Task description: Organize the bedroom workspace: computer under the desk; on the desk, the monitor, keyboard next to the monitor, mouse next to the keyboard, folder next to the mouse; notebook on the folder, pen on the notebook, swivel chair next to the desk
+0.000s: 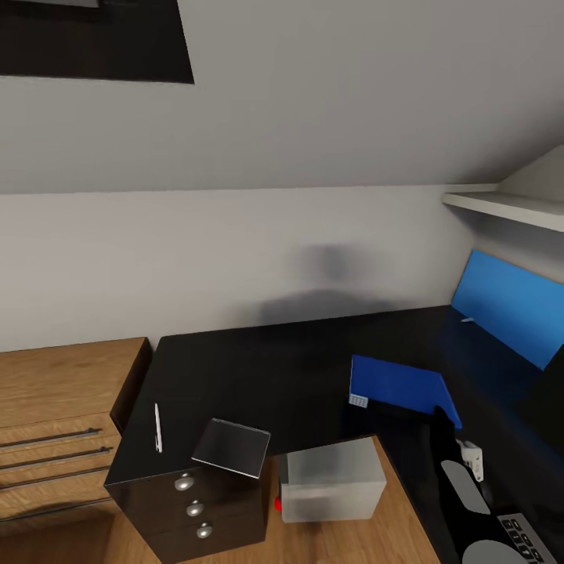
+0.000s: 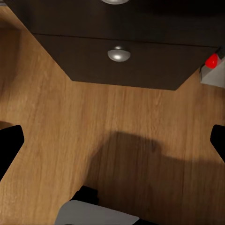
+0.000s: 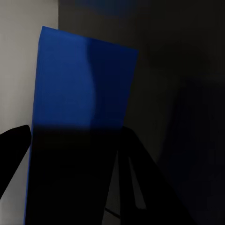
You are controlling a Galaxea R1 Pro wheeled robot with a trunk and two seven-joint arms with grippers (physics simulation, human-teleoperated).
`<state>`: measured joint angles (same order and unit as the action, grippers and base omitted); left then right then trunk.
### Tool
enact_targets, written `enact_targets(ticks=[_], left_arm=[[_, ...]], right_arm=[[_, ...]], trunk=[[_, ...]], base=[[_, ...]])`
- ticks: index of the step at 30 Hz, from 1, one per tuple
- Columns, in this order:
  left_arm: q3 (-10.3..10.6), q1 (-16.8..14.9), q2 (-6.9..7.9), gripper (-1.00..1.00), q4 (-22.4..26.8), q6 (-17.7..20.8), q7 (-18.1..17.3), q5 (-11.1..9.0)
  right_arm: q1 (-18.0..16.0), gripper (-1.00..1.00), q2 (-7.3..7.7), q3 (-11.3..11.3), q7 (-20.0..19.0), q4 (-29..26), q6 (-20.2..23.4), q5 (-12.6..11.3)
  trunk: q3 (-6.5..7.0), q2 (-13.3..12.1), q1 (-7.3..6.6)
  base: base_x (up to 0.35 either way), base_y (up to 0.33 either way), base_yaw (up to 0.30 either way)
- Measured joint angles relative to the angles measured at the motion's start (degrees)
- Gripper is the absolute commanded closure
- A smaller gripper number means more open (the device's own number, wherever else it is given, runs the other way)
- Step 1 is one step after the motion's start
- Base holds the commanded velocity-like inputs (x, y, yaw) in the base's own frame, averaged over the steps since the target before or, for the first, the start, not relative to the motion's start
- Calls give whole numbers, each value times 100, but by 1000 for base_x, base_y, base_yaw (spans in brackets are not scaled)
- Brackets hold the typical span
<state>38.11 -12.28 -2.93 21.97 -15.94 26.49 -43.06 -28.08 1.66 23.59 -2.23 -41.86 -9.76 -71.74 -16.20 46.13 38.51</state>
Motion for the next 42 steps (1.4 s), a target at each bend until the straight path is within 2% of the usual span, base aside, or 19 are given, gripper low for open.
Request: enact_targets(ticks=[15, 16, 39, 42], left_arm=[[-2, 1, 0, -100, 0, 0, 0, 0], [-2, 1, 0, -100, 0, 0, 0, 0], [-2, 1, 1, -100, 0, -4, 0, 0], [-2, 1, 0, -100, 0, -1, 0, 0]], right_arm=[[0, 100, 1, 0, 5, -9, 0, 0], [0, -100, 1, 0, 6, -10, 0, 0], [0, -100, 1, -7, -7, -18, 9, -7], [0, -100, -3, -16, -16, -21, 10, -8]], trunk=[[0, 0, 0], [0, 0, 0], [0, 0, 0], [53, -119, -65]], base=[[0, 0, 0], [0, 0, 0], [0, 0, 0], [0, 0, 0]])
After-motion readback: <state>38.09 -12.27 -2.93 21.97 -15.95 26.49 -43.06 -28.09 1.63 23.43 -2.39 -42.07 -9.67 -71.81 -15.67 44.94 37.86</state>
